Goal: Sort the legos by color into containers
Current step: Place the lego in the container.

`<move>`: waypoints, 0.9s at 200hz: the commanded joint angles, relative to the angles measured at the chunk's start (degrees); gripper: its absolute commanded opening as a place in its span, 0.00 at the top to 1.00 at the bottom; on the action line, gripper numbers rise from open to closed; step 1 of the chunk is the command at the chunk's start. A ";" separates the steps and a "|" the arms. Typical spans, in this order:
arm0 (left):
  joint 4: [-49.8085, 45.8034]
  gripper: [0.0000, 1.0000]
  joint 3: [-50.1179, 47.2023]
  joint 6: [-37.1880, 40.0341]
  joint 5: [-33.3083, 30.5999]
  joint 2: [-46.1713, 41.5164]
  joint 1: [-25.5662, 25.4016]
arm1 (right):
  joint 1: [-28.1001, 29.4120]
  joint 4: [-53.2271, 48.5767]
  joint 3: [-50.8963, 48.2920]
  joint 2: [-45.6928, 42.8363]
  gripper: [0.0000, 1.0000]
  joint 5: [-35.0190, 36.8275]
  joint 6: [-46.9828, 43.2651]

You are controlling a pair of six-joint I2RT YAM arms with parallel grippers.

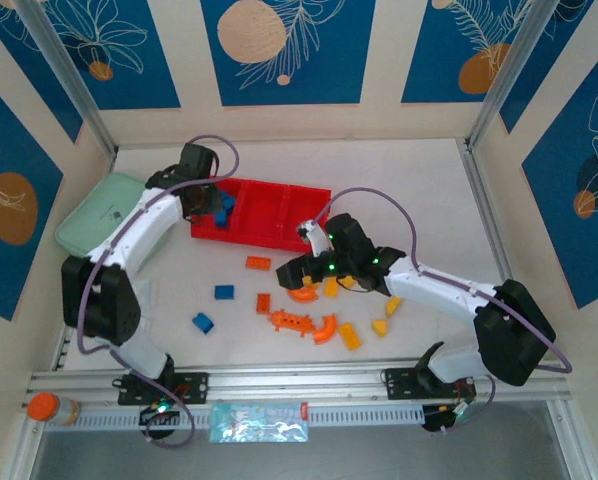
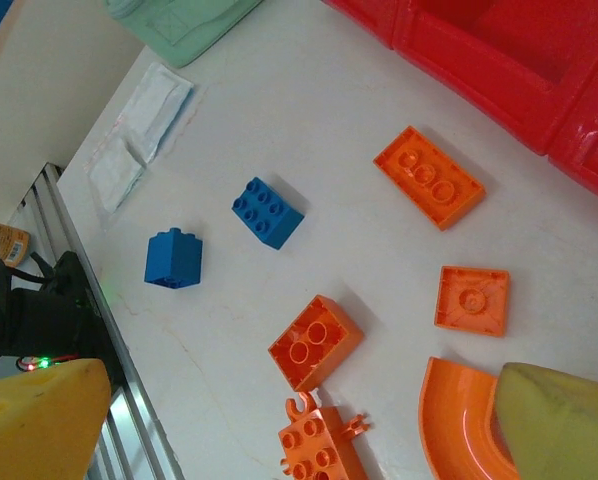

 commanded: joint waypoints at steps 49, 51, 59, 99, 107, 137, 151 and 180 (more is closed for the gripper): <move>-2.19 0.68 11.02 3.91 -2.79 14.85 2.18 | -2.01 -0.38 2.03 1.77 0.01 -1.93 0.27; -2.05 0.68 11.03 3.98 -2.92 15.08 2.19 | -2.09 -0.36 2.05 1.84 0.01 -1.99 0.27; -1.45 0.67 10.97 4.09 -3.50 15.73 2.09 | -2.35 -0.23 2.26 2.31 0.01 -2.29 0.27; -0.38 0.61 11.12 5.06 -5.80 18.25 2.07 | -3.14 0.87 2.48 3.63 0.01 -3.41 0.27; -0.22 0.61 11.04 5.20 -6.40 18.53 2.05 | -3.32 1.04 2.54 3.91 0.01 -3.66 0.27; 0.14 0.57 10.51 5.49 -6.80 19.60 1.93 | -4.03 1.45 2.49 4.46 0.01 -4.47 0.49; 0.04 0.54 10.54 5.60 -6.46 19.80 2.01 | -4.29 1.68 2.48 4.52 0.01 -4.84 0.63; -0.81 0.54 11.34 5.64 -4.62 18.80 1.84 | -4.75 1.07 2.89 4.06 0.01 -5.21 0.46</move>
